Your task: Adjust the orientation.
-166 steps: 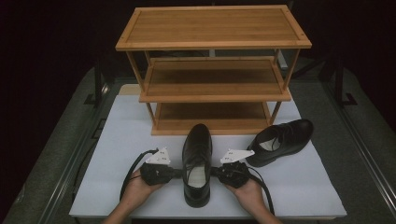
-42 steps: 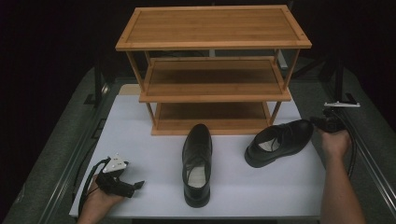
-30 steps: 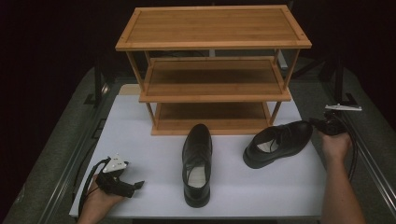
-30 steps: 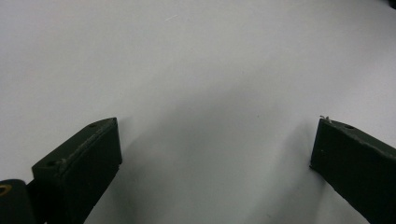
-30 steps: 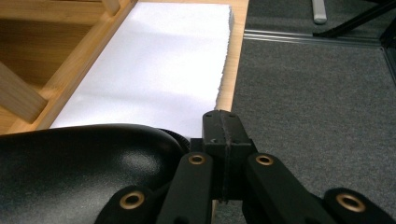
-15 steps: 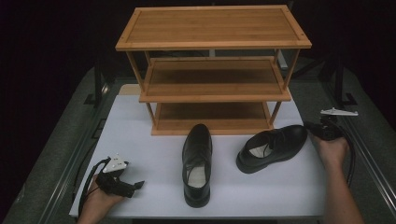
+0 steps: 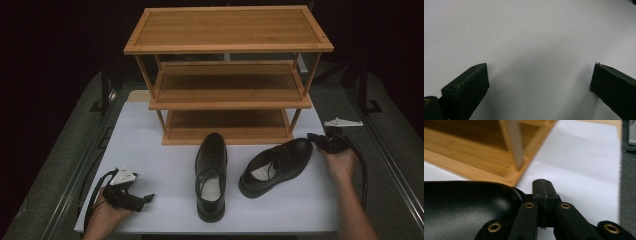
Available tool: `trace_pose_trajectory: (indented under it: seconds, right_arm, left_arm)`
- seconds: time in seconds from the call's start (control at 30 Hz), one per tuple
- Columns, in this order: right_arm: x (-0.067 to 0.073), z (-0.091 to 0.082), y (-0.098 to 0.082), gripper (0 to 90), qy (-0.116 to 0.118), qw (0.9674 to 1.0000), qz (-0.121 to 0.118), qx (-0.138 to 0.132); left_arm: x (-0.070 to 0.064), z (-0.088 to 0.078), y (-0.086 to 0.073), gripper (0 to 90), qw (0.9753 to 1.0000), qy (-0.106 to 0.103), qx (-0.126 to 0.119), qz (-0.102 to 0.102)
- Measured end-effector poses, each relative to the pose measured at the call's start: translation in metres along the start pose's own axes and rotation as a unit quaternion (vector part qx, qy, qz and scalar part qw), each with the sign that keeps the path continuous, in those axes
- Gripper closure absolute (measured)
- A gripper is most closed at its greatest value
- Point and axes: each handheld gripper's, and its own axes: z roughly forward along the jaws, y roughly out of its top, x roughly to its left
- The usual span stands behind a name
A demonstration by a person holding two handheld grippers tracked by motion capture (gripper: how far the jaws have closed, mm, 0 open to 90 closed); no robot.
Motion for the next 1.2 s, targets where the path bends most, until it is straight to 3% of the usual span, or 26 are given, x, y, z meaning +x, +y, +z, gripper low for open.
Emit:
trace_pose_trajectory:
  seconds: [0.23,0.33,0.4,0.53,0.7,0.93,1.03,1.2]
  right_arm:
    - [0.023,0.003,-0.002,90.0,0.026,0.9995,-0.019,-0.001]
    - [0.030,0.003,-0.002,90.0,0.028,0.9992,-0.029,0.002]
    - [0.030,0.001,-0.003,90.0,0.023,0.9995,-0.022,0.001]
    - [0.029,-0.015,-0.011,90.0,0.009,0.9999,-0.010,-0.007]
    - [0.038,-0.039,-0.021,89.9,0.014,0.9995,-0.024,-0.013]
    - [0.067,-0.065,-0.044,89.9,0.050,0.9981,-0.033,-0.009]
    - [0.082,-0.067,-0.054,89.9,0.069,0.9970,-0.034,-0.004]
    - [0.100,-0.060,-0.062,89.9,0.080,0.9951,-0.056,0.013]
  left_arm:
    - [0.000,0.000,0.000,1.1,1.0000,0.000,-0.001,0.000]
    - [0.000,0.000,0.000,1.1,1.0000,0.000,-0.001,0.000]
    - [0.000,0.000,0.000,1.1,1.0000,0.000,-0.001,0.000]
    - [0.000,0.000,0.000,1.1,1.0000,0.000,-0.001,0.000]
    - [0.000,0.000,0.000,1.1,1.0000,0.000,0.000,0.000]
    - [0.000,0.000,0.000,1.1,1.0000,0.000,0.000,0.000]
    - [0.000,0.000,0.000,1.1,1.0000,0.000,-0.001,0.000]
    - [0.000,0.000,0.000,1.1,1.0000,0.000,-0.001,0.000]
